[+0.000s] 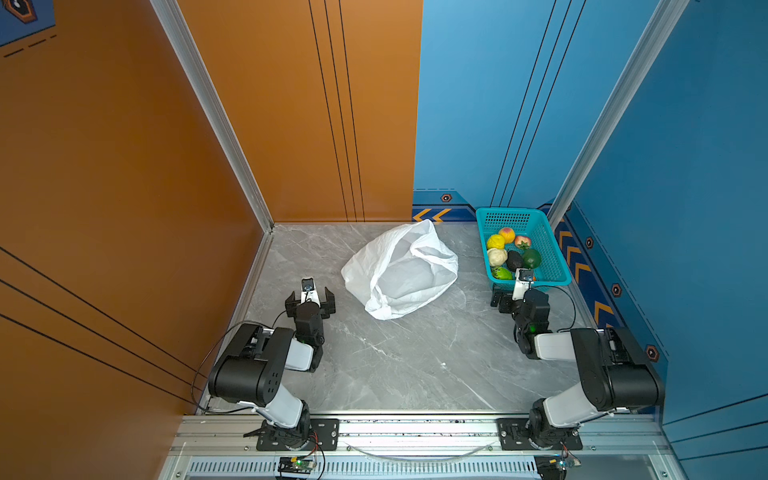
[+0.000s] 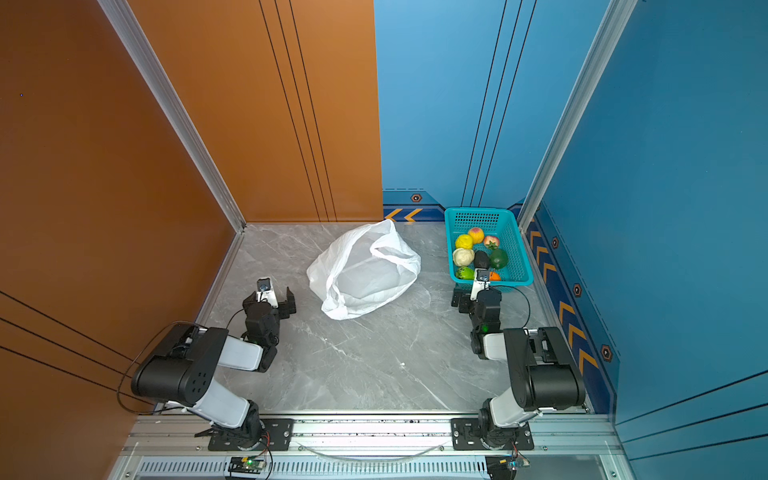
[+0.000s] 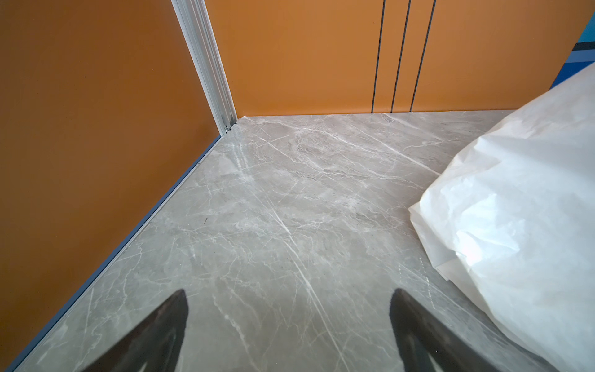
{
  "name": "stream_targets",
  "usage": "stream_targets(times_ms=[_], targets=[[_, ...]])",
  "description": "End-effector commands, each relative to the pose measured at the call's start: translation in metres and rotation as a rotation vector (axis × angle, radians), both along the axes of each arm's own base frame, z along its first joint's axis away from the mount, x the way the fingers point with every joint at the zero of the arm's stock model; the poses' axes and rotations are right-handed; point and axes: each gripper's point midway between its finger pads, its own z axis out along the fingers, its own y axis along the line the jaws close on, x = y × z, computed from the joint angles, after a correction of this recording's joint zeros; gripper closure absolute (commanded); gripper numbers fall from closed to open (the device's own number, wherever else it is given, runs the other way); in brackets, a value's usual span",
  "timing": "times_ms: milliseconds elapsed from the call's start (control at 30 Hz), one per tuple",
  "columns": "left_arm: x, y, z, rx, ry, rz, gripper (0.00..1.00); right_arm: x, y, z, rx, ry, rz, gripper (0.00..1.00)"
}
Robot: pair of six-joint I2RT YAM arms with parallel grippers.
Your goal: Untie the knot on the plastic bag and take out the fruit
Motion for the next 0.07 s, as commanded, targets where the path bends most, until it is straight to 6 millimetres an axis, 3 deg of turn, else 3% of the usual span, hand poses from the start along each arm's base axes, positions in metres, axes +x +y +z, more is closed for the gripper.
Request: stream_targets(times_ms=[0,33], targets=[[0.0002,0.0021,0.0023,-0.004,-0.014,0.001,0.02,-0.0003,-0.0035,0.0004,-0.017,-0.008,-0.015,0.0],[0.0008,0.0024,0.0021,-0.005,-0.012,0.001,0.02,-0.0002,-0.0041,0.001,-0.018,-0.01,-0.018,0.0]])
